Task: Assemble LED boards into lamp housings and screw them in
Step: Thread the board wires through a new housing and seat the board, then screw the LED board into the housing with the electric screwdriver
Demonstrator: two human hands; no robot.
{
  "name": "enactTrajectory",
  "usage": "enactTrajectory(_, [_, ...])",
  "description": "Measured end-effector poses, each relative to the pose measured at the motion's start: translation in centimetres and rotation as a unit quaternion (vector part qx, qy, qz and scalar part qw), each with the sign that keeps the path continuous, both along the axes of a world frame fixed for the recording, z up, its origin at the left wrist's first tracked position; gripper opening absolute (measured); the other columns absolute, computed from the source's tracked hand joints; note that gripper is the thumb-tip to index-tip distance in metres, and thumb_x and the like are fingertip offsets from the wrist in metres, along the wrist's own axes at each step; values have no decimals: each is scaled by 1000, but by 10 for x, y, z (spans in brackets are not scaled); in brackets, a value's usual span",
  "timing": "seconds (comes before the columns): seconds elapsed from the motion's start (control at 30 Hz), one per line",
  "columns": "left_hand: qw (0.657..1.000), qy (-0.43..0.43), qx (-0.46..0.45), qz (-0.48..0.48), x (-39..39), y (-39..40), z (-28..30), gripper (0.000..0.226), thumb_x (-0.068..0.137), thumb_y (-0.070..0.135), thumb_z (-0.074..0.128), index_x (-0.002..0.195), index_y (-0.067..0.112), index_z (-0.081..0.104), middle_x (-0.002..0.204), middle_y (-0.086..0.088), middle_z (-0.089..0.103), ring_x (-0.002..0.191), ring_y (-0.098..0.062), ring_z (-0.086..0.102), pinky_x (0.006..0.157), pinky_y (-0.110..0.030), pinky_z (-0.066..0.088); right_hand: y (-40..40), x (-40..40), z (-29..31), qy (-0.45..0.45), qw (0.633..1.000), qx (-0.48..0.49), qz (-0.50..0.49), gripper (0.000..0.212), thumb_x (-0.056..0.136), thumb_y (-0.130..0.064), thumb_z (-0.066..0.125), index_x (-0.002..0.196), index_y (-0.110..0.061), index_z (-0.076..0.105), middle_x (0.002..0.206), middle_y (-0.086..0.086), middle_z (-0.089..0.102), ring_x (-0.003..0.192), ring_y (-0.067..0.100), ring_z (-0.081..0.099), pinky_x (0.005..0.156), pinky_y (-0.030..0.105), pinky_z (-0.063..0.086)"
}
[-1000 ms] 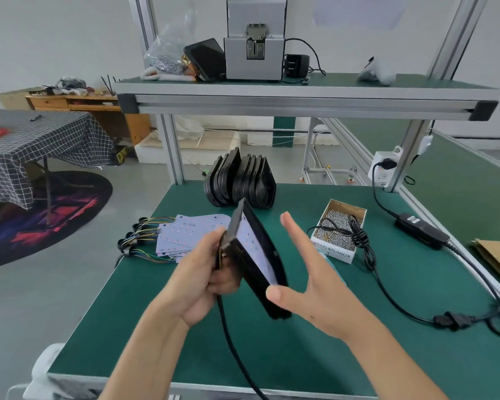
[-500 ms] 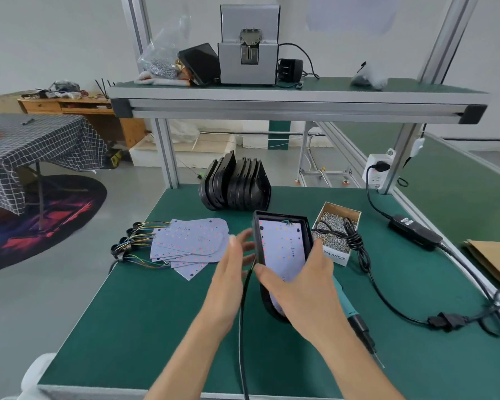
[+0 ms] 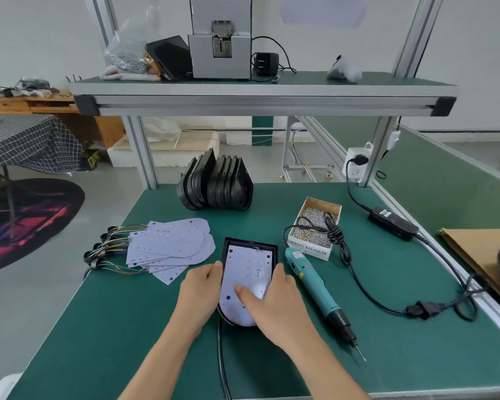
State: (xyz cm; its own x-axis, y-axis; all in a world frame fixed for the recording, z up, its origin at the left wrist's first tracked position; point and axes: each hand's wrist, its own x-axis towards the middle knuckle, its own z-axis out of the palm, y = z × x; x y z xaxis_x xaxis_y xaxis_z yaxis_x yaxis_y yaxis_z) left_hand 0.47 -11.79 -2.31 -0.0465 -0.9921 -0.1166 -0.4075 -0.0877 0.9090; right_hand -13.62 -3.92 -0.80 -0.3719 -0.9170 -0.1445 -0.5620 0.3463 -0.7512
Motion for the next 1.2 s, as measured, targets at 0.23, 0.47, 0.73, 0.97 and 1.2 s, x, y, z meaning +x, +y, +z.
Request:
enactTrajectory(0.23, [997,-37,-74,-5,-4,-1,11,12,96,48,64,94,37,62,91,20,68,85,1,61,74,-22,42,3,-62,20,109,988,-98,-44,29,100,-42,58,94,-17,71,89,-3,70,90,26,63,83,38,52])
enactTrajectory(0.47, [966,-15,-254,-41,-43,-7,47,12,96,28,68,86,32,65,83,18,66,83,-3,61,70,-8,41,13,-112,24,331,932,151,3,52,89,-70,55,111,-23,48,114,1,60,108,30,64,73,37,44])
enactTrajectory(0.73, [949,-102,-260,-144,-92,-16,44,20,95,26,66,76,21,62,61,10,60,64,-10,54,64,-30,44,7,-115,8,147,982,103,51,30,98,-44,54,91,-16,51,89,4,66,81,28,66,69,37,46])
enactTrajectory(0.97, [944,-150,-246,-159,-103,-30,39,17,96,22,62,79,18,63,65,12,58,66,-11,53,64,-32,44,29,-136,-3,-283,925,-234,-94,21,94,-36,67,83,-19,67,67,6,59,55,19,53,50,24,45])
enactTrajectory(1.2, [908,-228,-249,-249,-163,-59,48,11,97,18,62,97,15,72,97,1,66,94,-25,64,81,-38,53,13,-147,-12,-606,691,-338,-203,7,98,-18,62,104,-14,62,84,6,66,90,29,77,74,34,63])
